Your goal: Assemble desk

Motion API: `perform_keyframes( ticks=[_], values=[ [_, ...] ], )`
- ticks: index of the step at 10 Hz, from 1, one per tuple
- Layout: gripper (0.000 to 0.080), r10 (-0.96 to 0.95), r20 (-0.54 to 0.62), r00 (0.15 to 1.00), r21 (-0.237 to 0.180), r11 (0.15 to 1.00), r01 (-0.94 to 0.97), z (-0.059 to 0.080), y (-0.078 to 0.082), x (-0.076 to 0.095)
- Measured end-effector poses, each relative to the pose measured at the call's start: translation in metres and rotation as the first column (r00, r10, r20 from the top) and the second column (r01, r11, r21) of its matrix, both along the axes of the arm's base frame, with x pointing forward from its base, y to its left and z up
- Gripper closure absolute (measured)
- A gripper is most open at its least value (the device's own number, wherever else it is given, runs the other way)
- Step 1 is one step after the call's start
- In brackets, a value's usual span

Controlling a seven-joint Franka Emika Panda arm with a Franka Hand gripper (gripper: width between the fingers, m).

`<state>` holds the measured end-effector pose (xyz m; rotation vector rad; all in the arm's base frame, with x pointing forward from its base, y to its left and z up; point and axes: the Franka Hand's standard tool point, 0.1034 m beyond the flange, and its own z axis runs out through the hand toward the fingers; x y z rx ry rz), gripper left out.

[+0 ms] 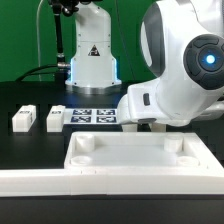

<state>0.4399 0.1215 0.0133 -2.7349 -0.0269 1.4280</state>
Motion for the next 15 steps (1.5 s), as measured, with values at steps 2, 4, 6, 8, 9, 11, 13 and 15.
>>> perform_keyframes(
  ticks=[2, 4, 6, 8, 9, 11, 13, 15],
  values=[
    [0.0416, 0.0, 0.0, 1.0, 0.0, 1.0, 0.0, 0.0, 0.0, 0.0],
    [0.0516, 0.0, 0.0, 1.0, 0.0, 1.0, 0.0, 0.0, 0.0, 0.0],
    [0.0515, 0.0, 0.0, 1.0, 0.0, 1.0, 0.0, 0.0, 0.0, 0.0],
    [0.0515, 0.0, 0.0, 1.0, 0.0, 1.0, 0.0, 0.0, 0.0, 0.0],
    [0.0515, -0.003, -0.008, 1.0, 0.006, 1.0, 0.003, 0.006, 0.0, 0.003],
    [0.0515, -0.005, 0.039, 0.999, 0.057, 0.998, 0.003, 0.054, -0.018, 0.031],
    [0.0514, -0.029, 0.093, 0.995, 0.074, 0.997, 0.023, 0.093, -0.028, 0.047],
    [0.0514, -0.044, 0.227, 0.973, 0.073, 0.997, 0.028, 0.091, -0.025, 0.062]
  ],
)
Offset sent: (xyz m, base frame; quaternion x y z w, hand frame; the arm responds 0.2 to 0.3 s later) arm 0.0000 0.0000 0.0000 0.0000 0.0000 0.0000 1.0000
